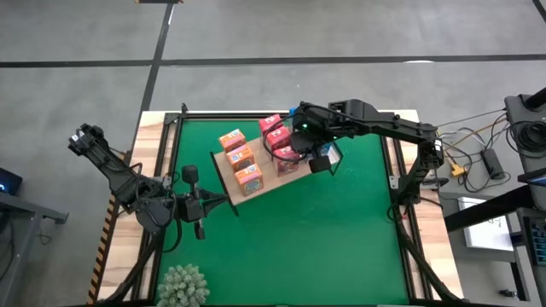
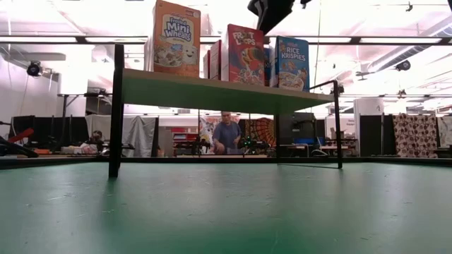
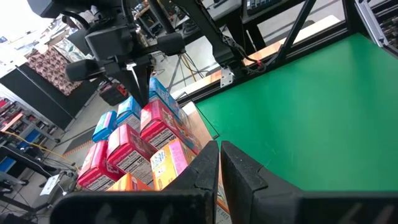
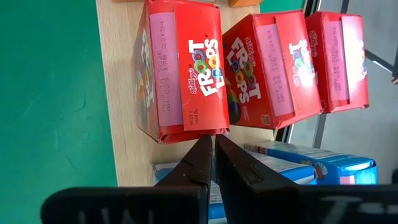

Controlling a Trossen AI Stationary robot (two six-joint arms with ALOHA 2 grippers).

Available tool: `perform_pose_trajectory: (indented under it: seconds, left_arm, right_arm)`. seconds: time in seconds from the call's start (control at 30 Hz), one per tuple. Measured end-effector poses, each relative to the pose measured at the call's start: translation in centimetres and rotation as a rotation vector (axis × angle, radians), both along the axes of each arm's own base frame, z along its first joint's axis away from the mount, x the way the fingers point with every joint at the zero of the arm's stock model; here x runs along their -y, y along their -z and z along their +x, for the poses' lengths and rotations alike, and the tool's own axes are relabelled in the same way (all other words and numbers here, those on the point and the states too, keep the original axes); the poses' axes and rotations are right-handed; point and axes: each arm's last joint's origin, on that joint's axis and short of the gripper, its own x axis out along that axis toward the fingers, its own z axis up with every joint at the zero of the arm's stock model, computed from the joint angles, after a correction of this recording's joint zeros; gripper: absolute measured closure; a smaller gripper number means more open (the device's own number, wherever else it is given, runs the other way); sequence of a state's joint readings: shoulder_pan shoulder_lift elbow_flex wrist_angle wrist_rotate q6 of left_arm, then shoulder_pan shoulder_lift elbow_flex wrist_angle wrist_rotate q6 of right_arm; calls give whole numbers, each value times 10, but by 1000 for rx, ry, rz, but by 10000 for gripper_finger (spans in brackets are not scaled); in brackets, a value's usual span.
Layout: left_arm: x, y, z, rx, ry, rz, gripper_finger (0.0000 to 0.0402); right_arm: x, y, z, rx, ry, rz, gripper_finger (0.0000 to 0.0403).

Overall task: Stack cereal on shelf
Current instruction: Put the red cereal box on the shelf aligned with other red cereal boxes

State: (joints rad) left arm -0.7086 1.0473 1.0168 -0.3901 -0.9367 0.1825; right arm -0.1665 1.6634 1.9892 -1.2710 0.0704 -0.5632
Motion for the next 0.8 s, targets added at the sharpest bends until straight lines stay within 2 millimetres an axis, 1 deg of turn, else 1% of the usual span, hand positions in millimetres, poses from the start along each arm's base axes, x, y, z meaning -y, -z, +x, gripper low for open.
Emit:
perform_pose_trajectory:
  seconds: [0.8]
  left_arm:
    - [0,0,0,1,-1,-3,400]
  right_arm:
    - [1,-3,4,42,-29,-36,390]
